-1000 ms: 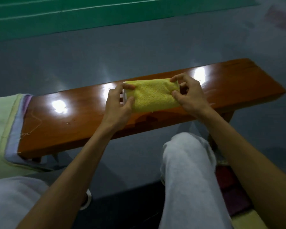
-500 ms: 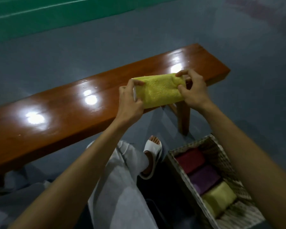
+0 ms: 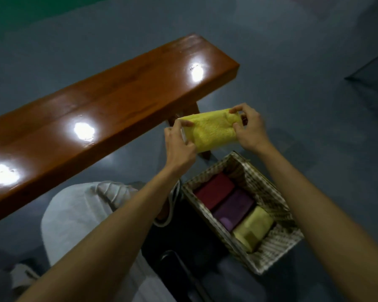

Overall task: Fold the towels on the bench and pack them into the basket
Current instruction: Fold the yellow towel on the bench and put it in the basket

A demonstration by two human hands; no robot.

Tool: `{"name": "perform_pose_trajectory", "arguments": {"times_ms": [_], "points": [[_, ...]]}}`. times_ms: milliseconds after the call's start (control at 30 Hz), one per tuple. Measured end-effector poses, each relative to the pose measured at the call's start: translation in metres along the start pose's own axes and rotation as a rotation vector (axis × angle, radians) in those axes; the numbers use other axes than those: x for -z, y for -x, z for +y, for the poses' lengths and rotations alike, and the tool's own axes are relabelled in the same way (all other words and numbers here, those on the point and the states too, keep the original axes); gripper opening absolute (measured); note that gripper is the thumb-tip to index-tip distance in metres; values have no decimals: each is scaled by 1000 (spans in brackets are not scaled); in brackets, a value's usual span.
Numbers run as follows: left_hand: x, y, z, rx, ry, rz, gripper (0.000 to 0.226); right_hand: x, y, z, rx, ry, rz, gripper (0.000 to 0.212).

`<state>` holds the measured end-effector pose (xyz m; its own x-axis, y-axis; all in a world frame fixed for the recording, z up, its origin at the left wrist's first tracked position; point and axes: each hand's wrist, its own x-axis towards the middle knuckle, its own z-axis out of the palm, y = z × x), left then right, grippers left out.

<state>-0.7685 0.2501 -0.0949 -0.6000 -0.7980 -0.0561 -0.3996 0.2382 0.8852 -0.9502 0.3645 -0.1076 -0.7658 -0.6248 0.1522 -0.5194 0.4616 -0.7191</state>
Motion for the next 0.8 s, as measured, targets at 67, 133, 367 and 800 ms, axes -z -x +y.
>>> {"name": "perform_pose_trajectory", "arguments": {"times_ms": [67, 133, 367, 800], "points": [[-22, 10, -5, 28, -12, -20, 46, 0, 10, 22, -39, 34, -1, 33], [-41, 21, -11, 61, -30, -22, 46, -3, 23, 41, -67, 76, -10, 34], [-104, 74, -53, 400, -11, -19, 43, -33, 81, 96, -116, 259, -163, 35], [-173, 60, -120, 801, -73, -134, 47, -114, 112, 179, 20, 559, -337, 48]]}}
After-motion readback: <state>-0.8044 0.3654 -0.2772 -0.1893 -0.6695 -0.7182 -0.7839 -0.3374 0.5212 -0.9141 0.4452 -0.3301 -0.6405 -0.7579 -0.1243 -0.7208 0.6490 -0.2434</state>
